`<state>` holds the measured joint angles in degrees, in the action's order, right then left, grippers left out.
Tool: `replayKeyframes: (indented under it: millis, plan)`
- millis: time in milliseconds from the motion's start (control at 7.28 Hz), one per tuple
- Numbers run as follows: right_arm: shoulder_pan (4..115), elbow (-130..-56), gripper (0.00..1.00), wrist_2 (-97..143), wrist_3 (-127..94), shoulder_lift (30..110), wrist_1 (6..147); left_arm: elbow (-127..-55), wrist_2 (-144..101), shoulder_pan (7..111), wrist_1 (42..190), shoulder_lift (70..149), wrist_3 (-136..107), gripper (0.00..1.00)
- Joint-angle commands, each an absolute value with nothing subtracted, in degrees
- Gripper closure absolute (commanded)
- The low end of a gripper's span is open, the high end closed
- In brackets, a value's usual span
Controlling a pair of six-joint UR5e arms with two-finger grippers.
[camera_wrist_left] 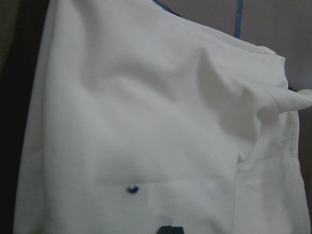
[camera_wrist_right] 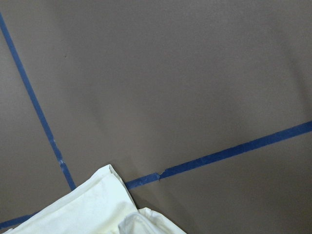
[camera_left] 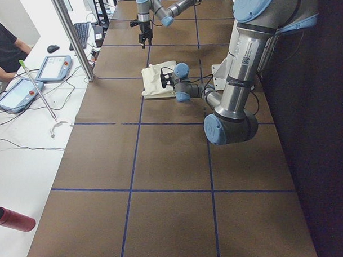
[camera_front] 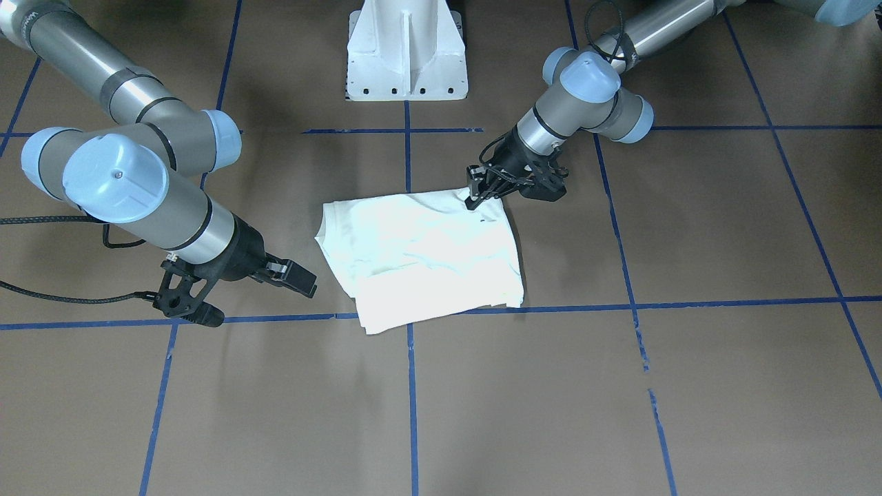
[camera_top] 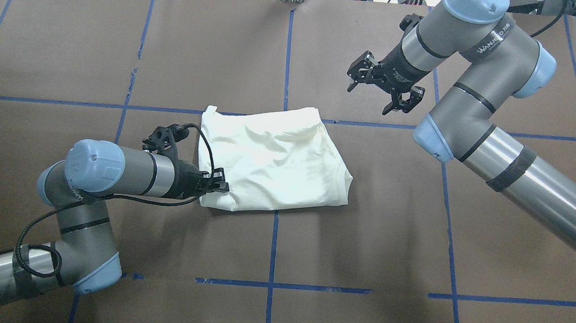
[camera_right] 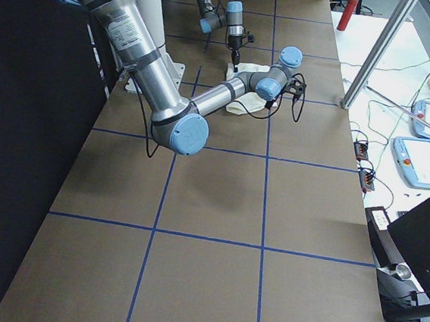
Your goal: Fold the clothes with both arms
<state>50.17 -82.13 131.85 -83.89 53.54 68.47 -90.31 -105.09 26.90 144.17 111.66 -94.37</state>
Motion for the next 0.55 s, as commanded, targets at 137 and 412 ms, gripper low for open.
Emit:
replayKeyframes:
  millis: [137, 412]
  plan:
    - [50.1, -82.2, 0.0, 131.8, -84.2, 53.2, 68.5, -93.2, -105.6, 27.5, 144.1, 107.3, -94.0, 1.0]
    - [49.7, -82.1, 0.0, 131.8, -84.2, 53.3, 68.4, -95.7, -105.6, 27.6, 144.0, 103.9, -94.1, 1.0]
